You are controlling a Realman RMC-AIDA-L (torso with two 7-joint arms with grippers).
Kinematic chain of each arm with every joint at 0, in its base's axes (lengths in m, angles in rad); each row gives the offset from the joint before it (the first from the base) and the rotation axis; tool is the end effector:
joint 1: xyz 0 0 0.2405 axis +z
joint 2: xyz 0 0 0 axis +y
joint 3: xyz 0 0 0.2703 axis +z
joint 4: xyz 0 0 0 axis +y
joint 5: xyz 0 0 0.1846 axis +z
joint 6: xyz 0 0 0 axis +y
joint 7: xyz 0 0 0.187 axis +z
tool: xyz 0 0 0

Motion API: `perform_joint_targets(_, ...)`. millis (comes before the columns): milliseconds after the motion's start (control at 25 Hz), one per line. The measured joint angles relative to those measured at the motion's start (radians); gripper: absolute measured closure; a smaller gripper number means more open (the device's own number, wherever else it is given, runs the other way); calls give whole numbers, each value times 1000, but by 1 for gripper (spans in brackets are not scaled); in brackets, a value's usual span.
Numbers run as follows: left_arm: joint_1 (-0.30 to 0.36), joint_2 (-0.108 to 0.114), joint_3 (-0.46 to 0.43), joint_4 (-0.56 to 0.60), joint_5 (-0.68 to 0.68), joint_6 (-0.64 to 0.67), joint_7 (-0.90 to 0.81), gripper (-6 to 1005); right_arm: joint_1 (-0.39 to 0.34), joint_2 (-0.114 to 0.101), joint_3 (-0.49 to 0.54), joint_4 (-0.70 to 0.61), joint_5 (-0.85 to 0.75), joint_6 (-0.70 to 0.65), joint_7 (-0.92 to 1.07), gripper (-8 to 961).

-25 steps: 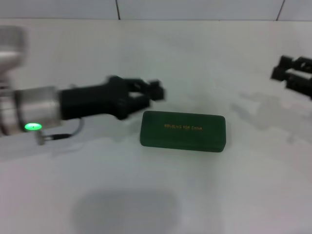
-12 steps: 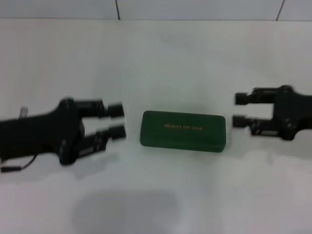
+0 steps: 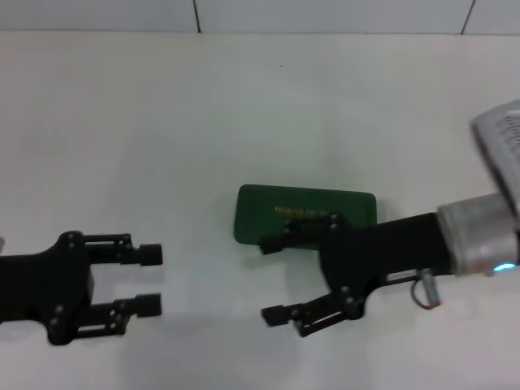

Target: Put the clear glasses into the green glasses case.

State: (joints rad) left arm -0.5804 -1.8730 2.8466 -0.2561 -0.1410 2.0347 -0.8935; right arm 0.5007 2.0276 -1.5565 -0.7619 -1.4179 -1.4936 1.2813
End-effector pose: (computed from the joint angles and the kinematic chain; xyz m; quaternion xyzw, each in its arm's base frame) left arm -0.2631 0.2462 0.0021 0.9354 0.1400 0.3248 0.0049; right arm 0.1633 0.2723 -0.0969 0.9640 -0.0318 -0.2599 0.0469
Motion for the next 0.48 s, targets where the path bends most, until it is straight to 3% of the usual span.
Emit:
perform_joint_targets(120,-10,15,0,5,31,2,0,402,2,0,-66,-11,49,65,-2,91)
perform_joint_targets(480,-60,32,0,5,73,2,1,402,-22,0,-141,-18,184,130,-49,89)
